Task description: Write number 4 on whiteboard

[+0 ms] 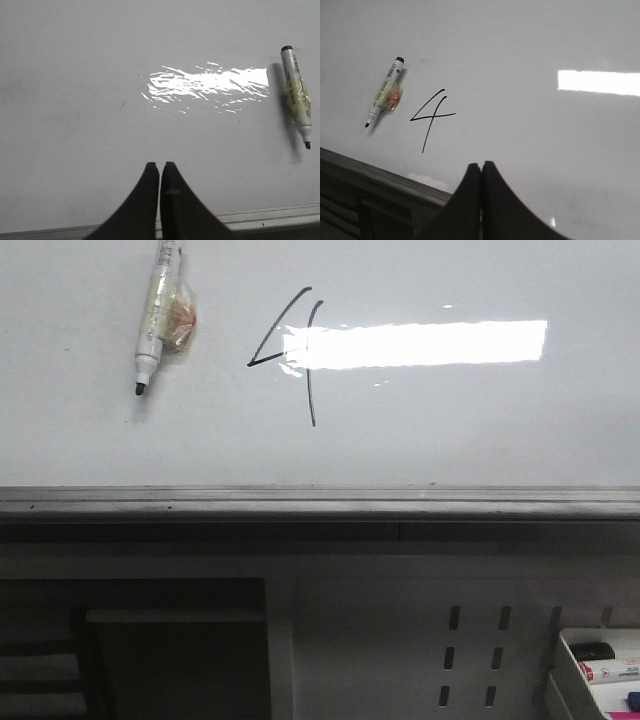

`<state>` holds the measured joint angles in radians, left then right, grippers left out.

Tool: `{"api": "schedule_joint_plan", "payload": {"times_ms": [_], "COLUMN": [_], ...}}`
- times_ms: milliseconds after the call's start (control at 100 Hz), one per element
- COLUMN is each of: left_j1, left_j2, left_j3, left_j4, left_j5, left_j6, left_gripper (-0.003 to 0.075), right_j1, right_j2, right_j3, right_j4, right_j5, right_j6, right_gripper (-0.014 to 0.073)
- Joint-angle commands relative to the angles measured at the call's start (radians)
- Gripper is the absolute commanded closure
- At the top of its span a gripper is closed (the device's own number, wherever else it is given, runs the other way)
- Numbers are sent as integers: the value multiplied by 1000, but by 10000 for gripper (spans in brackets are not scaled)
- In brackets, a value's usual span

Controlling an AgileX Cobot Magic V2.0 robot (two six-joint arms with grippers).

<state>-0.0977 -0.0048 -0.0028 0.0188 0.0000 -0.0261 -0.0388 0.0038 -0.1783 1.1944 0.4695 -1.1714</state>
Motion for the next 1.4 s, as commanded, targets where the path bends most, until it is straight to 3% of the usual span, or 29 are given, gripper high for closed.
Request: {"api": "schedule_joint_plan", "payload": {"times_ms": [0,520,650,700,750,870,920,1060,1390], "left_j1": [2,2,2,2,2,2,2,2,2], "left_j2": [-28,-28,-28,-28,-28,-28,-28,-28,-28], "left_j3": [29,29,29,29,29,29,29,29,29], "left_j4": [-8,-8,-8,-8,-8,-8,-8,-8,-8], "left_j5": [-69,-69,-69,-69,-69,-69,-69,-69,-69], "left_j6": [-13,-13,-13,-13,-13,-13,-13,-13,-13], "left_gripper": [741,741,741,741,741,741,741,741,741], "right_j1": [-4,-4,-4,-4,-4,-4,-4,-4,-4], "right_j2": [13,13,13,13,13,17,17,15,-35], "right_j3": [-26,-26,-26,-26,-26,-26,-26,11,187], "right_j4": [31,31,1,-77,-263,-741,-893,-1163,-1237], "right_j5": [-39,-39,-106,-140,-172,-232,-247,-344,-441], "right_j6": [-9,-9,-2,41,161,604,693,849,902], "right_gripper": [659,659,659,659,659,659,659,659,659]}}
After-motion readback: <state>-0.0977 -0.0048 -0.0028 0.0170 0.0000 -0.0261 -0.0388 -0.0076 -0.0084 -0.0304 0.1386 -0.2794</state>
